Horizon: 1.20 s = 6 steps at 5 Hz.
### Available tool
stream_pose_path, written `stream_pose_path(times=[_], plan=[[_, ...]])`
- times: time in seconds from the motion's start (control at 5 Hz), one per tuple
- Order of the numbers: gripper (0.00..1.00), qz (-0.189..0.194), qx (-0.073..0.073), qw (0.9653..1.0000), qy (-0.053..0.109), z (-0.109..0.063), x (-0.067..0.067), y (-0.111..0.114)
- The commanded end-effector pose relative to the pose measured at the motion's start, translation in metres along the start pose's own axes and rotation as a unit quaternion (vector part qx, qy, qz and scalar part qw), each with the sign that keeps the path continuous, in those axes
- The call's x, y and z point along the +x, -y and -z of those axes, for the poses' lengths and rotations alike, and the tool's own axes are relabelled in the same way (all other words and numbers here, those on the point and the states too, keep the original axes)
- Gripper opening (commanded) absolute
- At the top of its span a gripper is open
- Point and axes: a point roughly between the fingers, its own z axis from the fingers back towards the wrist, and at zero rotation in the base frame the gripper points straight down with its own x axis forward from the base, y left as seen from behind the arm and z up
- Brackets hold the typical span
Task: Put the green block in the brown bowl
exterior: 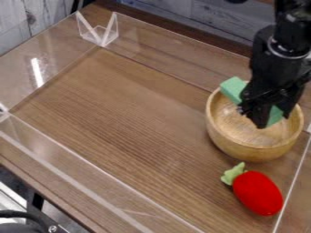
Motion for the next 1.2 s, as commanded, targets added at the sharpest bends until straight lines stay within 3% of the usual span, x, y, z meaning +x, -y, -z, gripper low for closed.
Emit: stream_pose_path(times=[0.0,0.2,0.4,0.8,1.0], plan=[[0.0,0.013,-0.016,0.9997,0.01,0.001,-0.004,0.001],[1.0,0.026,-0.01,0.9996,0.01,0.01,-0.018,0.0],[1.0,0.041,-0.009,0.9991,0.003,0.01,-0.028,-0.001],[1.0,-0.002,-0.006,1.0,0.004,-0.002,-0.026,-0.009],[1.0,-0.004,-0.005,1.0,0.004,-0.002,-0.026,-0.01]])
